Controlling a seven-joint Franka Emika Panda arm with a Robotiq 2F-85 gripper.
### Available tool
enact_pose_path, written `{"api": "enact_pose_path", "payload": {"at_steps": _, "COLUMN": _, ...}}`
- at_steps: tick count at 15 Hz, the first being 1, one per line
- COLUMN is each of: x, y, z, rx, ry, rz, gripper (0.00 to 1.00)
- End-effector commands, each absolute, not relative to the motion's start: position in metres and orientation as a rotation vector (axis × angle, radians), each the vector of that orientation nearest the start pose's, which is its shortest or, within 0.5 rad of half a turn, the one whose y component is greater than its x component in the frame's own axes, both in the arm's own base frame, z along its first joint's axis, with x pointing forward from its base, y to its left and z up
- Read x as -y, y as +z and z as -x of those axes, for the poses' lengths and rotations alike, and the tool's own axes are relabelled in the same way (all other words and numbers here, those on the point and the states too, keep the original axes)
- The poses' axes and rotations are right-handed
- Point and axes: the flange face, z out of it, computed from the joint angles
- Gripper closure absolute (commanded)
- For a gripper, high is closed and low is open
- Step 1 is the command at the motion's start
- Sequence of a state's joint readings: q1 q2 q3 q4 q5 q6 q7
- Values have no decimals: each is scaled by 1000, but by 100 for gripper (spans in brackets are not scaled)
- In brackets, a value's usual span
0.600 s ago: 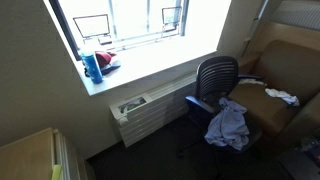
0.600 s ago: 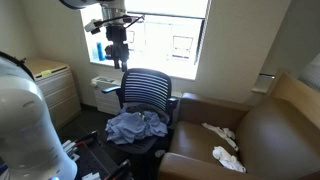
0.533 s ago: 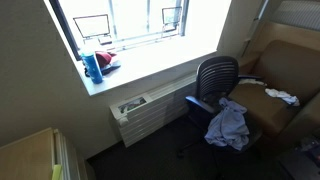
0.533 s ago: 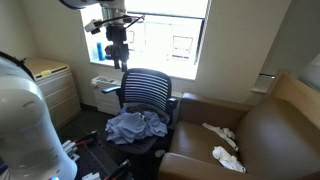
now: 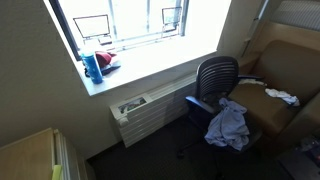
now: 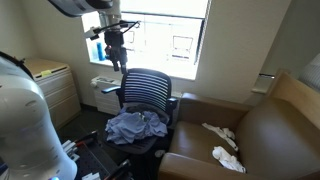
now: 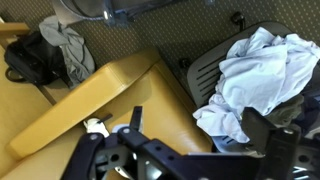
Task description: Move the green t-shirt from the chair to the sofa
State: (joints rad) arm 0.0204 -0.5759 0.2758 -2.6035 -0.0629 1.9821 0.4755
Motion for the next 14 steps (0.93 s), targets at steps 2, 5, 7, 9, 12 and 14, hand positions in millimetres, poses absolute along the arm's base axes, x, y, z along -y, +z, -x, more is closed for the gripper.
{"api": "enact_pose_path", "payload": {"at_steps": 2, "x": -199, "y": 386, "z": -344, "rx": -293, "ry": -398, "rz": 3263, "gripper": 0}}
{"api": "enact_pose_path", "payload": {"at_steps": 5, "x": -230, "y": 378, "z": -365, "rx": -582, "ry": -486, "rz": 3147, "gripper": 0}}
{"api": "enact_pose_path", "payload": {"at_steps": 7, "x": -230, "y": 380, "z": -347, "rx": -531, "ry": -492, "rz": 3171, "gripper": 0}}
{"api": "enact_pose_path", "payload": {"at_steps": 9, "x": -231, "y": 378, "z": -351, "rx": -548, "ry": -476, "rz": 3167, "gripper": 0}}
{"api": "enact_pose_path", "payload": {"at_steps": 12, "x": -228, "y": 398, "z": -327, "rx": -556, "ry": -569, "rz": 3119, "gripper": 0}}
{"api": "enact_pose_path", "payload": {"at_steps": 14, "x": -233, "y": 370, "z": -328, "rx": -596, "ry": -430, "rz": 3131, "gripper": 0}}
